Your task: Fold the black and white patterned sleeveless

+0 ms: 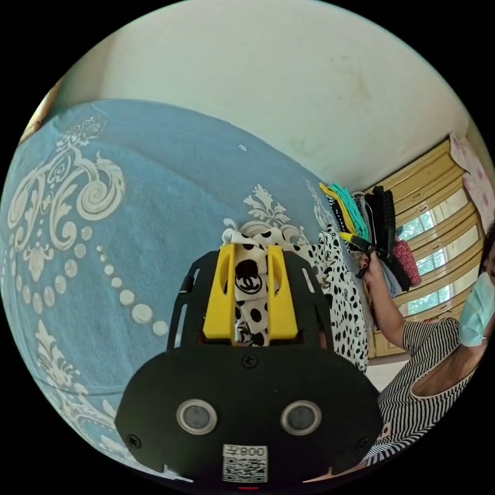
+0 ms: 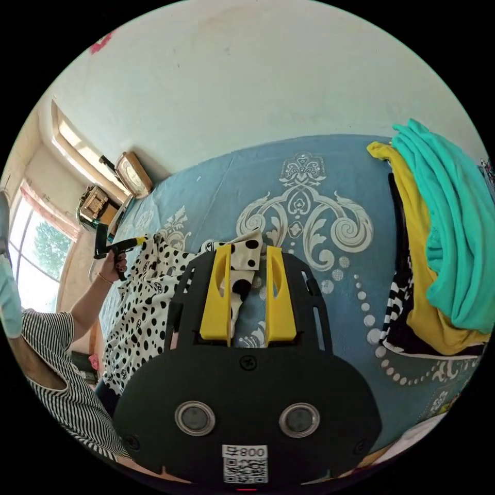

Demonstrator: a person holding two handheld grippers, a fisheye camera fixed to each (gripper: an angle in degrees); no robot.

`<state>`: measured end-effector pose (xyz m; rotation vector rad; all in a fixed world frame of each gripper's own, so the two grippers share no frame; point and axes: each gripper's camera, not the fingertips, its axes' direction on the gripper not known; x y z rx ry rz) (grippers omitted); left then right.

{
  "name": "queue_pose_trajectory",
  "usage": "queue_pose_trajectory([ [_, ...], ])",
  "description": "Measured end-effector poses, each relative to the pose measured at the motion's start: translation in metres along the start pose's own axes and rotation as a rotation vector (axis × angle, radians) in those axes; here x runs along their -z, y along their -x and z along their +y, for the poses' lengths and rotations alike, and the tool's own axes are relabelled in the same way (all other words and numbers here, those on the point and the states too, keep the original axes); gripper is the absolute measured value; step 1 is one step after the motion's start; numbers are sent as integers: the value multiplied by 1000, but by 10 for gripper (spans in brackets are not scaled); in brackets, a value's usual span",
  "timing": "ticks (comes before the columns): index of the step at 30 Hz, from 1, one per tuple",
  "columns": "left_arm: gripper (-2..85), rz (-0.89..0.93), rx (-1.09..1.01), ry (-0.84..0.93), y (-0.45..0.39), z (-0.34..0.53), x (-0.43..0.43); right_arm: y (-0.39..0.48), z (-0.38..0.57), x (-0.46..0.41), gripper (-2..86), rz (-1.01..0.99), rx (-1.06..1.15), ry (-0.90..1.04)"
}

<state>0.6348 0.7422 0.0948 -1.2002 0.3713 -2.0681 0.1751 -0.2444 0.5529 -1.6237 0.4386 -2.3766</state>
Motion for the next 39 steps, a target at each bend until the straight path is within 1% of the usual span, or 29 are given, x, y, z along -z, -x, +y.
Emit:
queue_pose_trajectory([
  [2, 75, 31, 15, -11, 11, 12, -5, -11, -1, -8, 95, -36, -6, 39],
  [4, 48, 43, -11, -61, 12, 30, 5, -23, -2, -22, 65, 20, -11, 122],
  [5, 43, 28, -22, -76, 11, 35, 9, -27, -1, -22, 51, 30, -29, 126],
  [6, 36, -11, -49, -96, 7, 45, 16, -31, 2, -15, 34, 8, -5, 104],
  [8, 29, -26, -84, -152, 1, 62, 33, -38, 6, 1, 25, -41, -5, 79],
  [9, 26, -57, -110, -199, -5, 73, 45, -36, 12, 19, 21, -27, 15, 28],
  [10, 25, -105, -133, -240, -9, 83, 55, -32, 18, 37, 19, 27, 37, -15],
  [12, 25, -178, -155, -250, -12, 93, 58, -30, 22, 53, 18, 102, 57, -47],
  [14, 26, -271, -171, -222, -8, 97, 48, -35, 19, 48, 18, 135, 66, -17],
  [15, 27, -321, -146, -181, 0, 99, 37, -43, 15, 36, 19, 148, 59, 37],
  [18, 33, -279, -107, -133, 16, 110, 30, -64, 10, 26, 23, 125, 12, 92],
  [22, 57, -236, -74, -198, 21, 143, 66, -77, 17, 74, 35, 105, -23, 1],
  [24, 63, -187, -68, -202, 20, 164, 82, -85, 25, 99, 40, 108, -52, -11],
  [26, 67, -192, -67, -184, 14, 188, 93, -90, 39, 125, 45, 80, -80, -7],
  [28, 69, -236, -81, -105, 5, 216, 94, -81, 69, 154, 55, 56, -75, 3],
  [30, 71, -257, -81, -40, 3, 233, 89, -71, 93, 164, 62, 82, -70, 57],
  [33, 73, -217, -46, 44, 7, 254, 86, -68, 126, 171, 70, 83, -86, 145],
  [36, 72, -239, -14, 66, 7, 275, 91, -73, 140, 176, 74, 16, -124, 193],
  [39, 60, -251, 4, 101, 7, 293, 92, -73, 138, 185, 69, -18, -148, 177],
])
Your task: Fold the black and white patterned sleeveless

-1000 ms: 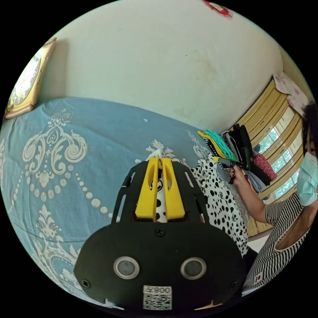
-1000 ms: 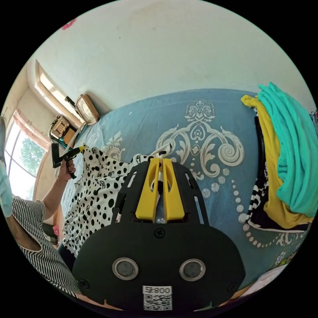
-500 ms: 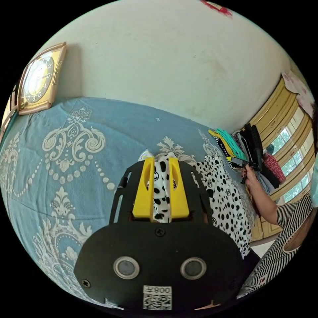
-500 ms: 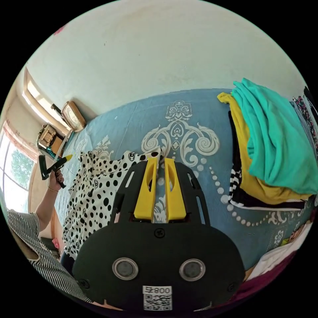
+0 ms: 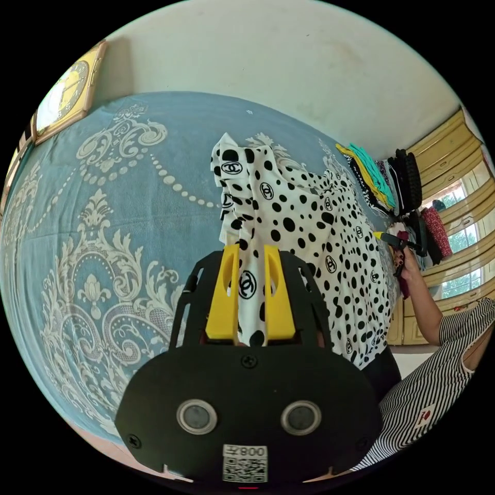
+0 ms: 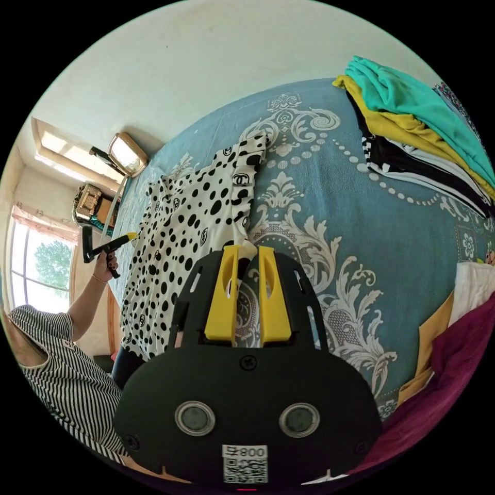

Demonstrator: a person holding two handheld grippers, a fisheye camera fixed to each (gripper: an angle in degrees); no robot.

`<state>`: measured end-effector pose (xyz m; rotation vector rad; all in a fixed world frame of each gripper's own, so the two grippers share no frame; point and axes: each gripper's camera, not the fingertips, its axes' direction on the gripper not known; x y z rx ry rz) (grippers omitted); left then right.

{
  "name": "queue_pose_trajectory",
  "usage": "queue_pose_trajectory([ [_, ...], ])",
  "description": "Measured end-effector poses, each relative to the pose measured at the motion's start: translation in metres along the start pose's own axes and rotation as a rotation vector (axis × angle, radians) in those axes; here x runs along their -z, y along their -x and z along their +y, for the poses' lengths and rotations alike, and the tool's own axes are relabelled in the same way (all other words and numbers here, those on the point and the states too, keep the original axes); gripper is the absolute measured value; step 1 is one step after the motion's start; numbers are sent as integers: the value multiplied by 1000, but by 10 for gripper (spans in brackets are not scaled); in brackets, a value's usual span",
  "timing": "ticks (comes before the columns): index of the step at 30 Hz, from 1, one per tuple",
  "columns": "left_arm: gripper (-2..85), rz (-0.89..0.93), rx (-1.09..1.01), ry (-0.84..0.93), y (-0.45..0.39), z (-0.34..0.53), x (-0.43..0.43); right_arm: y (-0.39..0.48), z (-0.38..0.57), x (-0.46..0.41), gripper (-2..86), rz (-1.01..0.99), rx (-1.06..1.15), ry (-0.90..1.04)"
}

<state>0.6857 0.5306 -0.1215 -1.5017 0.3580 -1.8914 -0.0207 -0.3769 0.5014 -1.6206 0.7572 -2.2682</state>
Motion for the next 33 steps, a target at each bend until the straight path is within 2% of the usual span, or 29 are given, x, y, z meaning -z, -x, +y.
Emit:
queue_pose_trajectory([
  [3, 30, -26, -10, 65, -1, 10, -9, 4, -11, 2, 50, 25, -11, 48],
  [6, 16, -38, 8, 30, 0, 17, 5, 6, -19, 18, 26, 23, -12, 64],
  [9, 12, -30, 16, -27, 2, 27, 25, 20, -21, 48, 16, 108, 12, 27],
  [12, 13, -47, 36, 51, 4, 34, 12, 28, -31, 49, 12, 101, 16, 72],
  [14, 15, -28, 77, 26, 6, 40, 17, 30, -36, 51, 12, 108, 24, 74],
  [16, 17, 20, 132, -67, 6, 55, 42, 30, -44, 73, 14, 32, -23, 62],
  [21, 17, 29, 133, -119, -22, 106, 94, 57, -29, 147, 10, 89, -58, -20],
  [26, 12, -40, 101, 25, -70, 183, 107, 105, 33, 188, 6, 134, -53, 45],
  [32, 14, -235, 51, 287, -122, 247, 82, 159, 116, 191, 2, 314, -59, 221],
  [33, 15, -245, 56, 254, -128, 252, 83, 164, 125, 184, 2, 354, -67, 263],
])
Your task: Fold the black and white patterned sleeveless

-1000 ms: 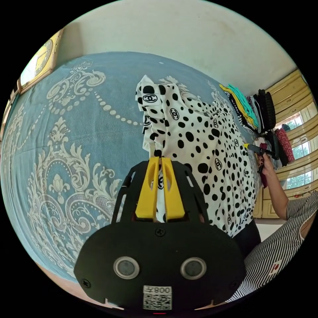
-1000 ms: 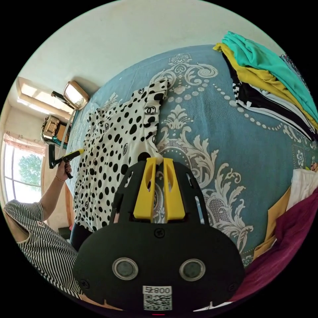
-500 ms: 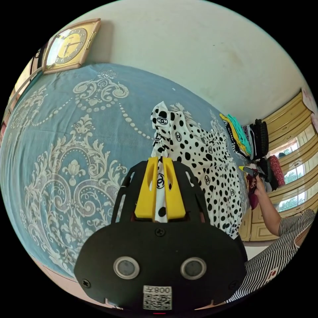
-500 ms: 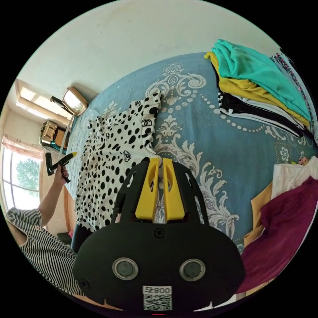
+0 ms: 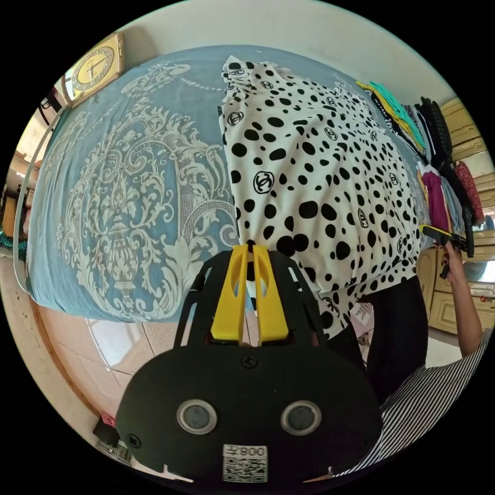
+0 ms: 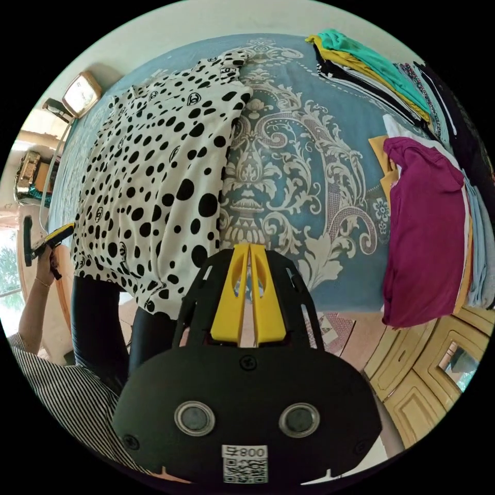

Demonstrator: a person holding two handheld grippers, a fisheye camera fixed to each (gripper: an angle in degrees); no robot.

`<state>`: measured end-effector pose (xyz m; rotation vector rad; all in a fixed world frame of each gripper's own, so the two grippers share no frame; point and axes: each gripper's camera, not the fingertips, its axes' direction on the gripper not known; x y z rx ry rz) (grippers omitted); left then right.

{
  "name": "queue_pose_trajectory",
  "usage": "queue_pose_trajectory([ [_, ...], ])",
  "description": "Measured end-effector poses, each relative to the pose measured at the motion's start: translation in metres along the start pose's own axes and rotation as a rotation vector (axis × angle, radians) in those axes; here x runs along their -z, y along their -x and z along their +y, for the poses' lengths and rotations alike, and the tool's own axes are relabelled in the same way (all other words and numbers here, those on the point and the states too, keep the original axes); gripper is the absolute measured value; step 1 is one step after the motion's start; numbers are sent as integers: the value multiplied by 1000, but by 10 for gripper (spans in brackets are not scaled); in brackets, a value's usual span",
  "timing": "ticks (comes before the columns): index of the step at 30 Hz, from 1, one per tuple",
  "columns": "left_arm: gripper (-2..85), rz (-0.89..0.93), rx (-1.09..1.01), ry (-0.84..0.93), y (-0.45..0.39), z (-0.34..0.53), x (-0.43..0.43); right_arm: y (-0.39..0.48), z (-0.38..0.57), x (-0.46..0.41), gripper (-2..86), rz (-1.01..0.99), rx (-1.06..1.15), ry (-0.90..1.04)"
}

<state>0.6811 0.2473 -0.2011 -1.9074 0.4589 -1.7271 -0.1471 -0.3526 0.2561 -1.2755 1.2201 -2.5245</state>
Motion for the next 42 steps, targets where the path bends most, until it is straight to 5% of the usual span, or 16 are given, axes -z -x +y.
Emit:
queue_pose_trajectory([
  [8, 16, 20, 27, 59, -15, 12, 10, 21, 21, 34, 0, 96, 29, -83],
  [16, 10, 264, 199, -13, 4, 60, 21, -25, 34, 80, 4, -133, -62, -79],
  [24, 9, 139, 168, -36, -22, 83, 35, -51, 64, 145, 41, -317, -74, -196],
  [42, 5, 149, 180, -36, -58, 163, 20, -83, 78, 199, 15, -300, -44, -96],
])
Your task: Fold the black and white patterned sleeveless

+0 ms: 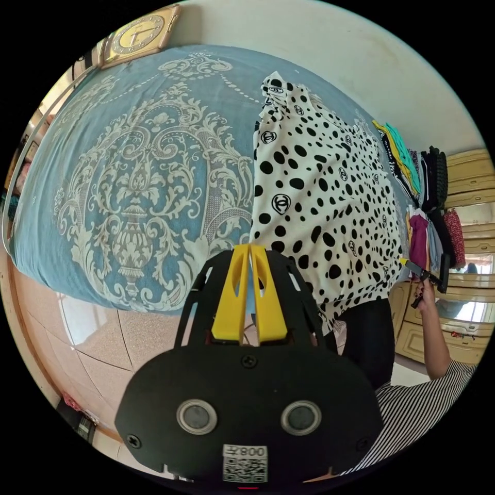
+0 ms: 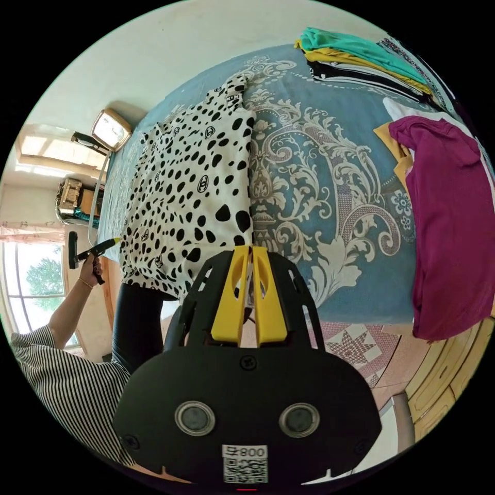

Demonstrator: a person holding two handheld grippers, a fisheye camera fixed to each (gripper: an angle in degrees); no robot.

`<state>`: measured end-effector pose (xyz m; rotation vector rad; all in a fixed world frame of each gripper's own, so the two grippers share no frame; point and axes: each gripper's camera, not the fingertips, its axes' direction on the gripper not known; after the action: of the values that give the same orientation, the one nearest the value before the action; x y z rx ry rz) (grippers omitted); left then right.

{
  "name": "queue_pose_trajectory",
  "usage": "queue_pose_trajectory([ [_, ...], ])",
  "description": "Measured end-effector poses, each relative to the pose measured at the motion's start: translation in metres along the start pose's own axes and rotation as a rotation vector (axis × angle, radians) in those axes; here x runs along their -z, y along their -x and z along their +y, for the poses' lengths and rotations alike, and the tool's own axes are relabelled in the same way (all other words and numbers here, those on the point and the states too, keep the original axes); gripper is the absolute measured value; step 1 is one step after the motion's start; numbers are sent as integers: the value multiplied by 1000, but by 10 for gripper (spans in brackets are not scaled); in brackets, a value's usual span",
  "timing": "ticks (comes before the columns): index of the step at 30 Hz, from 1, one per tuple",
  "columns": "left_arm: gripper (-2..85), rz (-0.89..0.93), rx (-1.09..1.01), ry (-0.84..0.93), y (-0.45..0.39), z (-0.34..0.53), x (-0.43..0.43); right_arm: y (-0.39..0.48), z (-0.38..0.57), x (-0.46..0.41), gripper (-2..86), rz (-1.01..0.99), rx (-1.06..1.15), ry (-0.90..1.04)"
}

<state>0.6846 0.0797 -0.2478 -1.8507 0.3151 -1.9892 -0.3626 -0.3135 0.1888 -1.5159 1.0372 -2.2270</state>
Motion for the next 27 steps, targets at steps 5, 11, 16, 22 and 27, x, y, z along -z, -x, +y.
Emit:
queue_pose_trajectory([
  [5, 7, -8, 39, 4, -2, 34, -16, -22, 3, -1, 19, -55, -58, 41],
  [11, 14, 145, 104, -51, 13, 103, -19, -50, 47, 45, 30, -106, -116, -55],
  [16, 31, 264, 99, 31, 6, 165, -55, -65, 112, 69, 48, -173, -161, -102],
  [22, 57, 432, 182, 43, 10, 206, -102, -72, 167, 64, 62, -230, -197, -82],
  [27, 56, 510, 191, 58, 5, 221, -129, -74, 183, 63, 69, -248, -188, -82],
])
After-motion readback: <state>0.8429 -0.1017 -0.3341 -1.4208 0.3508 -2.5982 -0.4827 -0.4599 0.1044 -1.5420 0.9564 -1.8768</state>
